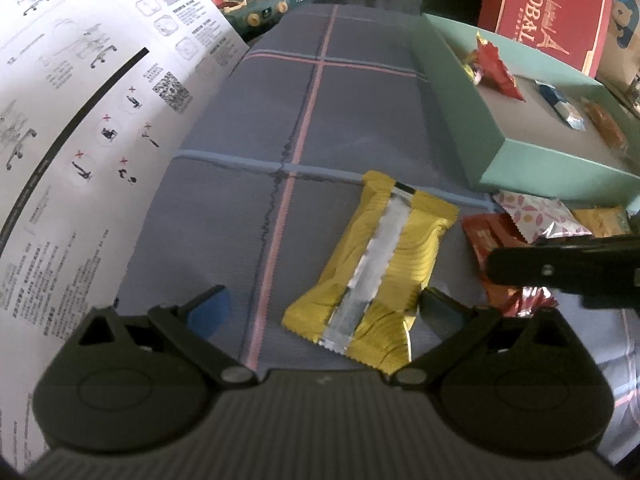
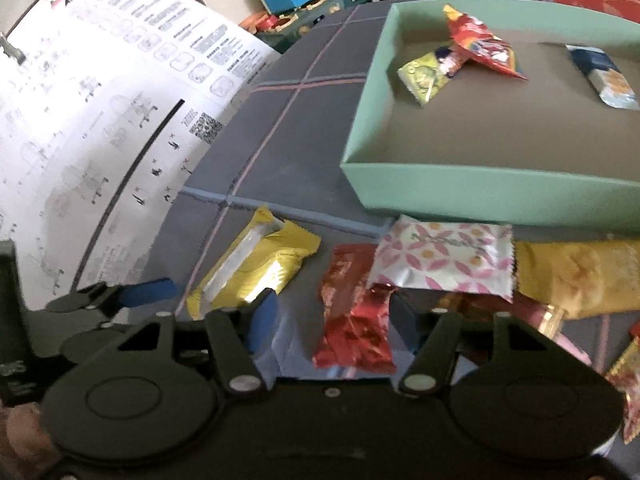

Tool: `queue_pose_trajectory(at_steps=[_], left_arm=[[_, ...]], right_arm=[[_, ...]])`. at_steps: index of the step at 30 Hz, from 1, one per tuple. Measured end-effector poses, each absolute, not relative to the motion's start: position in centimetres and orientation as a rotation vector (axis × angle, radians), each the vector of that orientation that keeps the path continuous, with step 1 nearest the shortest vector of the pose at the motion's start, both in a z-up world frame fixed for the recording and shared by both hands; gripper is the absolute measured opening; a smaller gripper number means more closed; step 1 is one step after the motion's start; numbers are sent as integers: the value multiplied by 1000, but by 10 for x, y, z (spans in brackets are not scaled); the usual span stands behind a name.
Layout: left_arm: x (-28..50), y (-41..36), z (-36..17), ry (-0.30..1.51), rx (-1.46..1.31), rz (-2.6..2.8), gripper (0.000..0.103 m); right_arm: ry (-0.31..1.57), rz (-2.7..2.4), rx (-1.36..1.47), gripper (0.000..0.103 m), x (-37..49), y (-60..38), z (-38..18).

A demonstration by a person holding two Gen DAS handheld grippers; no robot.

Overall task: Organize snacks
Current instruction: 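Grasp the yellow wafer bar with the left gripper while the right grasps a red candy packet, then lower the yellow wafer bar and red candy packet into the box and release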

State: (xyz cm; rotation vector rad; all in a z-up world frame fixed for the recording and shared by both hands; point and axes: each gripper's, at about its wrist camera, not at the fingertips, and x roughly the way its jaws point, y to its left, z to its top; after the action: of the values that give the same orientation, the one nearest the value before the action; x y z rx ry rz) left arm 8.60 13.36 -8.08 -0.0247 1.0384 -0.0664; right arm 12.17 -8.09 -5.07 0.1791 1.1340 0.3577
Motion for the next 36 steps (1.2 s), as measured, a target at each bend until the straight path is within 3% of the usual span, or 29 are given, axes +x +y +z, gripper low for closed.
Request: queue_pose_trajectory(at_steps=[2,6,12,15,16,17,19,23,32,35,36], left_arm=[[85,137,-80,1037,-31,-67,102],[87,130,-81,1040,9,-86,103],[97,107,-82,1032,78,-141,102],[102,98,-84,1024,106,-166,88],[102,96,-83,1012,98,-182,78],[101,94,-82,1000,95,-189,62],[100,90,-79,991,100,-200,53],[94,88,-78,991,93,-190,51],[82,86,-76,1024,65,-165,54],[79,83,-76,1024,66,-149,52],[77,82,-75,1027,59,-148,52]], right_arm=[[1136,353,152,64,124,-75,-56],[1126,338,96,40,123,-71,-60],[1141,322,154,36,114,-94,-59],[1145,311,189,36,105,-110,-58],[1147,307,200,35,103,-114,-58],[1148,306,212,35,100,-119,-57],[1148,300,227,34,94,-125,-55],[1139,308,201,35,84,-130,-53],[1090,350,59,51,66,-109,-55],[1077,362,5,50,60,-103,-54],[1074,362,-25,37,58,-101,-54]])
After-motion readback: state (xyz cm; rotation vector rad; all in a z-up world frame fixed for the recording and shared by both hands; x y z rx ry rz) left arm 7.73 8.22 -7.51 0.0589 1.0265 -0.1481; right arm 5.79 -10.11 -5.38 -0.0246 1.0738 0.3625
